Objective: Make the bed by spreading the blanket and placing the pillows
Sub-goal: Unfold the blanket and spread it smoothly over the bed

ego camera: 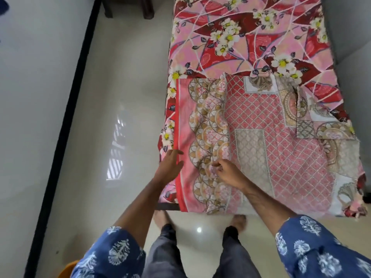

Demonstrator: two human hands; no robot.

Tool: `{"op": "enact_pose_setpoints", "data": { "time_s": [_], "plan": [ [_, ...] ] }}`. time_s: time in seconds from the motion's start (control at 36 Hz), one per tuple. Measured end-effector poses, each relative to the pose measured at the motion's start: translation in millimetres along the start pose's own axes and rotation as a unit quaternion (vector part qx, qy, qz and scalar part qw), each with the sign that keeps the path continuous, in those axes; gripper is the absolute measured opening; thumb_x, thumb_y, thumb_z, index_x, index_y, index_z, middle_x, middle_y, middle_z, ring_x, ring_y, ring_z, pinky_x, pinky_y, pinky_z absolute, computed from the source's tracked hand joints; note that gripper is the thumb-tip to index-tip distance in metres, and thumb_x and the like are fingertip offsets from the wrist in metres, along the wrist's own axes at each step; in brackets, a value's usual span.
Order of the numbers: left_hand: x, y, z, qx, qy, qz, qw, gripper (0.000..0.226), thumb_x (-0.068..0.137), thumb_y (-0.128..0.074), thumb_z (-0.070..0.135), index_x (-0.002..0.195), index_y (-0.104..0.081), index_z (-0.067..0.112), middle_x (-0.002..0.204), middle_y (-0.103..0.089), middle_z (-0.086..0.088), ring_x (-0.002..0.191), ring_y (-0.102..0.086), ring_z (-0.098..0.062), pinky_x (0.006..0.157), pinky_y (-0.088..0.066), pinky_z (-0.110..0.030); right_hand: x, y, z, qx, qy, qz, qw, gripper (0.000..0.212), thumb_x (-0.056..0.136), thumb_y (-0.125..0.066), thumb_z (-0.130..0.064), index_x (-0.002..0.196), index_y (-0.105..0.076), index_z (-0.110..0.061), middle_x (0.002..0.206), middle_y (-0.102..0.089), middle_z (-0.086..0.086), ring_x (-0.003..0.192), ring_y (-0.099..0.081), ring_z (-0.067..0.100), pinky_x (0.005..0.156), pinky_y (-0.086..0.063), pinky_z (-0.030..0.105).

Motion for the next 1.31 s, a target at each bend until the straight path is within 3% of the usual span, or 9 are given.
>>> {"op": "enact_pose_setpoints", "data": {
  "time_s": [0.44, 0.61, 0.69, 0.78, 0.92, 1.0, 1.08, 1.19, 1.31],
  "plan": [
    [92, 42, 24, 0.199, -0.11, -0.158, 0.961, 0.038, 0.089, -0.059, 0.024, 0.126, -0.06, 0.015, 0.128, -0.057, -0.009, 0.114, -0.06, -0.03, 0.093, -0.052, -0.05, 1, -54, 19, 0.269, -0.165, 0.114, 0.942, 0.023, 0.1, -0.06, -0.014, 0.122, -0.06, -0.01, 0.113, -0.064, 0.0, 0.105, -0.064, 0.018, 0.068, -0.044, 0.016],
    [149, 41, 21, 0.303, -0.124, -0.2, 0.924, 0.041, 0.095, -0.059, 0.024, 0.135, -0.053, 0.02, 0.14, -0.049, -0.005, 0.128, -0.051, -0.026, 0.099, -0.046, -0.046, 17, -81, 36, 0.342, -0.229, 0.14, 0.901, 0.022, 0.1, -0.058, -0.011, 0.121, -0.062, -0.007, 0.116, -0.064, 0.003, 0.11, -0.062, 0.019, 0.091, -0.048, 0.028],
    [191, 43, 13, 0.299, -0.12, -0.206, 0.924, 0.045, 0.093, -0.06, 0.02, 0.137, -0.05, 0.018, 0.141, -0.045, -0.005, 0.127, -0.051, -0.024, 0.094, -0.044, -0.041, 24, -100, 31, 0.373, -0.268, 0.139, 0.877, 0.018, 0.1, -0.058, -0.009, 0.118, -0.062, -0.007, 0.112, -0.064, 0.003, 0.106, -0.063, 0.02, 0.087, -0.048, 0.023],
    [244, 44, 11, 0.307, -0.134, -0.176, 0.926, 0.056, 0.095, -0.061, 0.022, 0.145, -0.039, 0.008, 0.147, -0.038, -0.014, 0.136, -0.041, -0.032, 0.098, -0.044, -0.05, 38, -115, 18, 0.389, -0.295, 0.152, 0.859, 0.01, 0.101, -0.056, -0.009, 0.096, -0.063, -0.013, 0.098, -0.063, -0.001, 0.097, -0.06, 0.022, 0.078, -0.045, 0.019],
    [343, 61, 5, 0.347, -0.116, -0.121, 0.923, 0.084, 0.097, -0.056, 0.033, 0.158, -0.006, 0.006, 0.166, -0.004, -0.017, 0.153, -0.005, -0.035, 0.12, -0.013, -0.062, 66, -160, 0, 0.422, -0.369, 0.224, 0.797, 0.023, 0.09, -0.064, -0.009, 0.099, -0.069, -0.031, 0.097, -0.065, -0.001, 0.094, -0.063, 0.028, 0.084, -0.05, 0.042],
    [389, 87, 9, 0.361, -0.121, -0.073, 0.922, 0.079, 0.096, -0.056, 0.034, 0.156, -0.015, 0.004, 0.165, -0.012, -0.018, 0.152, -0.012, -0.035, 0.118, -0.022, -0.06, 76, -190, -14, 0.443, -0.441, 0.278, 0.729, 0.021, 0.092, -0.061, -0.014, 0.11, -0.052, -0.018, 0.104, -0.063, 0.004, 0.095, -0.063, 0.03, 0.084, -0.052, 0.044],
    [417, 106, 18, 0.35, -0.127, -0.054, 0.927, 0.071, 0.096, -0.057, 0.039, 0.152, -0.026, 0.007, 0.155, -0.031, -0.018, 0.142, -0.031, -0.036, 0.109, -0.034, -0.056, 85, -194, -28, 0.442, -0.476, 0.327, 0.686, 0.035, 0.076, -0.062, -0.023, 0.104, -0.052, -0.003, 0.092, -0.061, 0.008, 0.083, -0.063, 0.028, 0.067, -0.049, 0.034],
    [443, 109, 13, 0.33, -0.148, -0.073, 0.929, 0.07, 0.089, -0.067, 0.042, 0.142, -0.038, 0.007, 0.139, -0.047, -0.018, 0.129, -0.045, -0.037, 0.103, -0.038, -0.057, 92, -192, -38, 0.432, -0.491, 0.366, 0.663, 0.03, 0.082, -0.065, -0.011, 0.104, -0.051, 0.004, 0.096, -0.055, 0.009, 0.088, -0.059, 0.032, 0.068, -0.044, 0.037],
    [445, 103, 10, 0.227, -0.128, -0.14, 0.955, 0.049, 0.082, -0.066, 0.045, 0.11, -0.062, 0.005, 0.109, -0.065, -0.017, 0.101, -0.063, -0.037, 0.09, -0.052, -0.05, 94, -189, -58, 0.461, -0.475, 0.397, 0.636, 0.02, 0.093, -0.057, 0.0, 0.105, -0.042, -0.005, 0.106, -0.053, 0.015, 0.095, -0.053, 0.029, 0.076, -0.043, 0.038]
  ]
}}
Point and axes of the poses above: each hand's wrist, its own x-axis towards the middle knuckle, its own y-axis out of the back of the hand, z = x × y, the point moved 8 cm from there along x, towards the middle knuckle
